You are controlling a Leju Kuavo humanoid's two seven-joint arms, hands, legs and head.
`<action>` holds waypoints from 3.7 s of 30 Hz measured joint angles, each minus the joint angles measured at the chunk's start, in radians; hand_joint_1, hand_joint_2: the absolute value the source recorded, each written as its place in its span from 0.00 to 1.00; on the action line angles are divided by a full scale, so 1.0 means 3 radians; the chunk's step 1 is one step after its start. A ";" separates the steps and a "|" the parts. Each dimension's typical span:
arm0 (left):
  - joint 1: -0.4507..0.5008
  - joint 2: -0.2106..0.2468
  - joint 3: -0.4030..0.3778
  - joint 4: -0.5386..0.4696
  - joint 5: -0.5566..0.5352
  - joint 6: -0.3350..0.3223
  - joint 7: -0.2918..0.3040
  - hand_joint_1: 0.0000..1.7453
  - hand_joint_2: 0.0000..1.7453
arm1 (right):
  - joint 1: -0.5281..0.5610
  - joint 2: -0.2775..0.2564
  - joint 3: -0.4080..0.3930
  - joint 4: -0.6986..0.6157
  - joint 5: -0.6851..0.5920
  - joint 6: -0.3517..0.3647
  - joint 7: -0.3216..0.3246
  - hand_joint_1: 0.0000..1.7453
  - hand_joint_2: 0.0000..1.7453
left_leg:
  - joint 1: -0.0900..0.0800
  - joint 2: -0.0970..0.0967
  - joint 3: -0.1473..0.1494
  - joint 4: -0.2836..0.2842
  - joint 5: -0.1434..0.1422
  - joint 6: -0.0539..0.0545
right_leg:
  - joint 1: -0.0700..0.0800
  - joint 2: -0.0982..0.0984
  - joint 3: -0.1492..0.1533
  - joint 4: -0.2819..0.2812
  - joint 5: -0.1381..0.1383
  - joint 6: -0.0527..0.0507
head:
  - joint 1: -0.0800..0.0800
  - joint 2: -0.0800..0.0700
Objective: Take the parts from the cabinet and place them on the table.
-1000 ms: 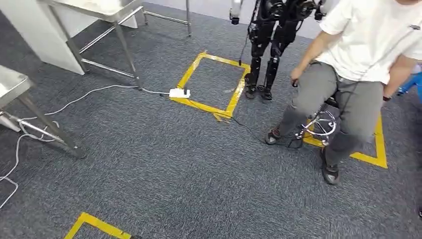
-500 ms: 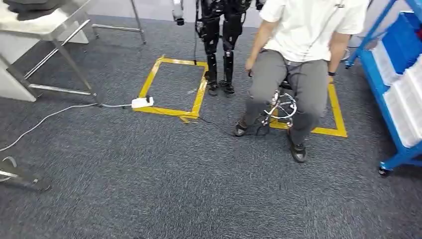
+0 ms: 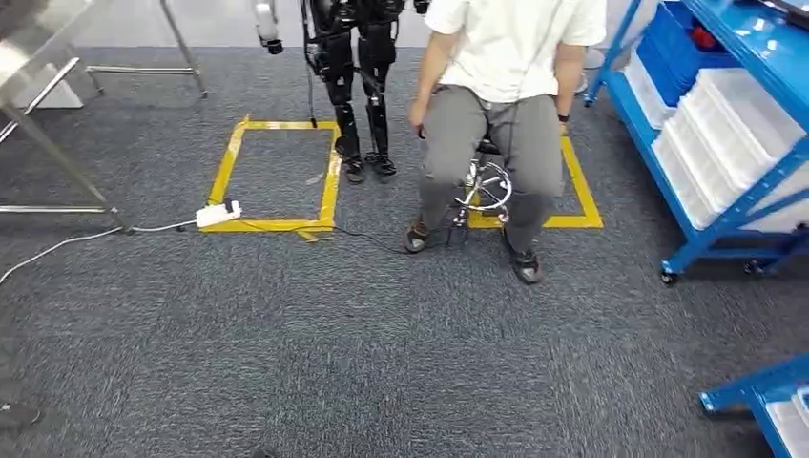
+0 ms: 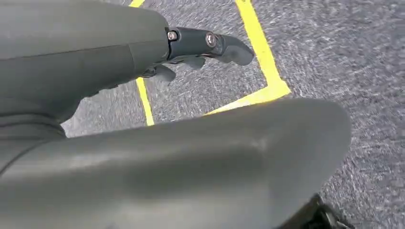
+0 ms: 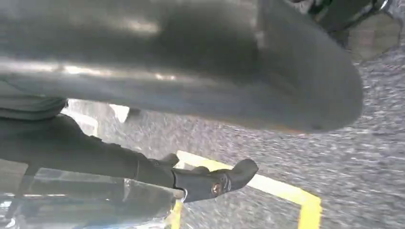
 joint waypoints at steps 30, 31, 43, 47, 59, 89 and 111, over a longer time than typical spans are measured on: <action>0.0190 -0.0019 0.0004 0.0000 0.0020 0.0081 -0.0242 0.00 0.00 | 0.0048 -0.0008 0.0000 0.0009 0.0151 0.0042 -0.0060 0.00 0.00 | -0.0026 -0.0029 -0.0003 -0.0031 0.0026 0.0037 | 0.0003 0.0013 -0.0033 0.0092 -0.0030 -0.0008 | -0.0018 0.0000; 0.0191 -0.0020 0.0004 0.0000 0.0020 0.0081 -0.0242 0.00 0.00 | 0.0047 -0.0013 0.0000 0.0008 0.0151 0.0042 -0.0060 0.00 0.00 | -0.0015 0.0009 0.0006 -0.0029 0.0016 0.0016 | -0.0018 -0.0046 0.0148 -0.0219 0.0067 0.0038 | -0.0019 0.0000; 0.0139 -0.0023 0.0004 -0.0005 -0.0005 0.0041 -0.0116 0.00 0.00 | -0.0003 -0.0009 -0.0003 0.0008 0.0109 0.0052 -0.0053 0.00 0.00 | 0.0032 -0.0264 -0.0365 0.0986 -0.0564 -0.0175 | 0.0047 0.0144 0.0318 -0.0553 0.0209 -0.0211 | -0.0073 0.0000; 0.0090 -0.0023 0.0004 -0.0005 -0.0022 0.0022 -0.0108 0.00 0.00 | -0.0005 -0.0017 -0.0031 0.0008 0.0104 0.0048 -0.0053 0.00 0.00 | 0.0016 -0.0401 -0.0029 0.0166 -0.0011 -0.0071 | 0.0083 0.0340 0.0332 -0.0553 0.0222 -0.0218 | -0.0073 0.0000; 0.0026 -0.0034 0.0003 -0.0009 -0.0072 -0.0009 -0.0065 0.00 0.00 | -0.0017 -0.0034 -0.0084 0.0009 0.0117 0.0041 -0.0061 0.00 0.00 | -0.0006 -0.0075 0.0045 -0.0122 0.0074 0.0042 | 0.0029 0.0054 -0.0209 0.0426 -0.0164 -0.0076 | -0.0025 0.0000; -0.0012 -0.0042 0.0003 -0.0010 -0.0139 -0.0011 -0.0062 0.00 0.00 | -0.0023 -0.0028 -0.0136 0.0010 0.0201 -0.0003 -0.0057 0.00 0.00 | -0.0033 -0.0118 0.0011 -0.0130 0.0108 0.0069 | 0.0060 0.0059 -0.0215 0.0439 -0.0183 -0.0117 | -0.0014 0.0000; -0.0038 -0.0043 0.0003 -0.0009 -0.0145 -0.0031 -0.0059 0.00 0.00 | -0.0022 -0.0041 -0.0137 0.0010 0.0289 -0.0062 -0.0033 0.00 0.00 | -0.0016 -0.0339 0.0037 -0.0040 0.0011 -0.0065 | 0.0059 0.0207 0.0377 -0.0621 0.0241 -0.0159 | -0.0051 0.0000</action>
